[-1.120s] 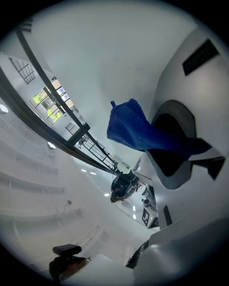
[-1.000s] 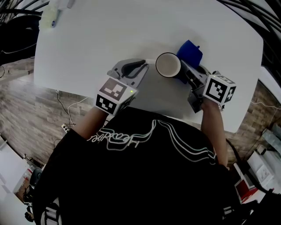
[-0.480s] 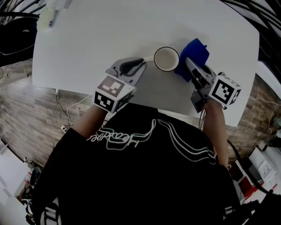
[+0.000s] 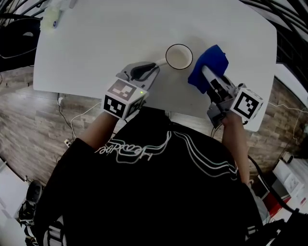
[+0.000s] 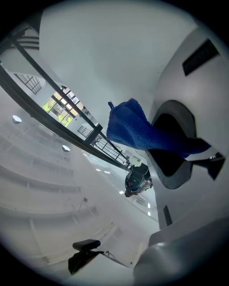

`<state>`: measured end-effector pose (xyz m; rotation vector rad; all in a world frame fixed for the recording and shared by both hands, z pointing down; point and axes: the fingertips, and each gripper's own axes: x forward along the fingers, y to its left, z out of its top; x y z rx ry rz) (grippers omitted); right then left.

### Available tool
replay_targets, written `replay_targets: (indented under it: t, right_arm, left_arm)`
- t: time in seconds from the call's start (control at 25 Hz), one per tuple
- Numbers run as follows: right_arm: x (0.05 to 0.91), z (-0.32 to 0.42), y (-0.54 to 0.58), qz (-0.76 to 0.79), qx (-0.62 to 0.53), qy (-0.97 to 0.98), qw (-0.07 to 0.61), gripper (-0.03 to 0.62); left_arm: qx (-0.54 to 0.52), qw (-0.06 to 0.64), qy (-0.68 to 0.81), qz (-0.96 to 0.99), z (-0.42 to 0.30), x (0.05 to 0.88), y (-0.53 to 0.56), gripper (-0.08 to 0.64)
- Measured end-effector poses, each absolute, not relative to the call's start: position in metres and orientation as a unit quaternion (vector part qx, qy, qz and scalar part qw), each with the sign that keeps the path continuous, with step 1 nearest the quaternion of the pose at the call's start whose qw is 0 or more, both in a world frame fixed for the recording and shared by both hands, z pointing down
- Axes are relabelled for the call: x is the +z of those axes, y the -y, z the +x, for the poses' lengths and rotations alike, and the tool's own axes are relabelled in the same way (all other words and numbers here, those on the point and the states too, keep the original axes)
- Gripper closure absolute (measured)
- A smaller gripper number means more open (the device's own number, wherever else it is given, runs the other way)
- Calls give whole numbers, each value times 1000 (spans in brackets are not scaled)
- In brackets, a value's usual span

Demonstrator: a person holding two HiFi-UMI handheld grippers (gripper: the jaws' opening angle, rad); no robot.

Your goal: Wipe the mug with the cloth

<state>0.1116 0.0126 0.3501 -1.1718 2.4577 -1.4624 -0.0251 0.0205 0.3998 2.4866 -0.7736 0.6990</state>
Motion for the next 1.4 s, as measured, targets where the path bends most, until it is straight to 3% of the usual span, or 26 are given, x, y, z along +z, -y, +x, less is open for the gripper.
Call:
replay_targets:
  t: [0.24, 0.68, 1.4]
  right_arm:
    - [353, 113, -22, -373, -501, -777, 72, 541]
    - [356, 113, -22, -358, -515, -773, 89, 541]
    - [397, 119, 4, -386, -524, -758, 31, 541]
  left_arm:
    - [254, 227, 270, 901, -16, 401, -28, 512]
    - [252, 236, 239, 908, 3, 396, -43, 517]
    - [261, 240, 177, 918, 21, 396, -48, 529]
